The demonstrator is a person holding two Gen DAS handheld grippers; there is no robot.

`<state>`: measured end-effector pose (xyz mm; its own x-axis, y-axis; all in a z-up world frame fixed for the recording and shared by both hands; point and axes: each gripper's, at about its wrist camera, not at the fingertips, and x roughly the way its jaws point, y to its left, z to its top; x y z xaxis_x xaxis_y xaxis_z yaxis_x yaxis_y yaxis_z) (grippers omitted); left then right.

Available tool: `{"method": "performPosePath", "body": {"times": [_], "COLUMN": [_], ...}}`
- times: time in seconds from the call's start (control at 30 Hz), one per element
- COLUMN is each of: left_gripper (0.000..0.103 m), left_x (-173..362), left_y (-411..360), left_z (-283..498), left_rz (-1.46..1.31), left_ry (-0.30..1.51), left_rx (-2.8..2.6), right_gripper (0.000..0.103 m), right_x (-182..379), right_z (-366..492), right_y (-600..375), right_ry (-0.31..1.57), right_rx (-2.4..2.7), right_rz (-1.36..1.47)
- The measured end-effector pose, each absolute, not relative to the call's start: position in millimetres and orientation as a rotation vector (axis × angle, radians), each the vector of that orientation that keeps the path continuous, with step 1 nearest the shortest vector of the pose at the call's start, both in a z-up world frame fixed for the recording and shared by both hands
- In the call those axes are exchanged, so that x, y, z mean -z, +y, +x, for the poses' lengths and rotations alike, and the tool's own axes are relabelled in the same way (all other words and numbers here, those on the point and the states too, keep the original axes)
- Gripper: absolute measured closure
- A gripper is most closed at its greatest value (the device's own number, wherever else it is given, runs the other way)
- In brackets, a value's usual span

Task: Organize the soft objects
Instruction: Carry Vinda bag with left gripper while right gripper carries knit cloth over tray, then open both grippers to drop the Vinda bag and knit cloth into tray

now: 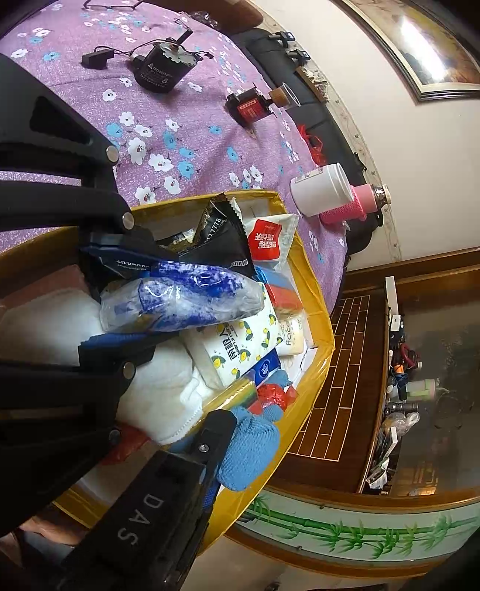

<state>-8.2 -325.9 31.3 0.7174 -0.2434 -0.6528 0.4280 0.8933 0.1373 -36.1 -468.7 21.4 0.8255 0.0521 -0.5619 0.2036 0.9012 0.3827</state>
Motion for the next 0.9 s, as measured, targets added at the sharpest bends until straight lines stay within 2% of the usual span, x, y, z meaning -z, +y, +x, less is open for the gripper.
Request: {"method": "performPosePath", "body": {"times": [0.27,0.33,0.4,0.47,0.6,0.67,0.73,0.8,0.9], "left_gripper": [0.071,0.067,0.061,0.054,0.039,0.032,0.029,0.020,0.017], "left_x": [-33.2,-33.7,-34.5,-35.5,-38.3,-40.9,-44.0,-48.3,-53.7], "left_y": [-326.3,-326.7,-326.7,-326.8,-325.8,-324.7,-322.9,-321.6,-319.0], "left_z": [-9.8,-11.2,-12.6,-14.6,-16.8,-18.7,-21.8,-25.6,-28.7], "left_rz": [0.295,0.294,0.295,0.296,0.284,0.273,0.259,0.242,0.215], "left_ry": [0.665,0.663,0.658,0.648,0.628,0.617,0.600,0.574,0.557], "left_rx": [0.388,0.393,0.400,0.404,0.411,0.425,0.435,0.447,0.466], "right_gripper": [0.065,0.062,0.055,0.042,0.035,0.022,0.016,0.014,0.011], "right_x": [-23.5,-24.3,-25.9,-29.7,-46.7,-56.0,-65.5,-73.8,-82.3], "right_z": [-40.6,-41.6,-44.2,-48.3,-61.7,-69.8,-80.2,-90.3,-103.8], "right_y": [-464.3,-463.1,-461.8,-459.9,-457.1,-456.9,-458.5,-460.2,-464.3], "right_ry": [0.597,0.596,0.592,0.582,0.530,0.497,0.458,0.427,0.394], "right_rx": [0.118,0.119,0.119,0.125,0.152,0.176,0.199,0.222,0.239], "right_rz": [0.418,0.414,0.406,0.393,0.341,0.323,0.315,0.310,0.317]}}
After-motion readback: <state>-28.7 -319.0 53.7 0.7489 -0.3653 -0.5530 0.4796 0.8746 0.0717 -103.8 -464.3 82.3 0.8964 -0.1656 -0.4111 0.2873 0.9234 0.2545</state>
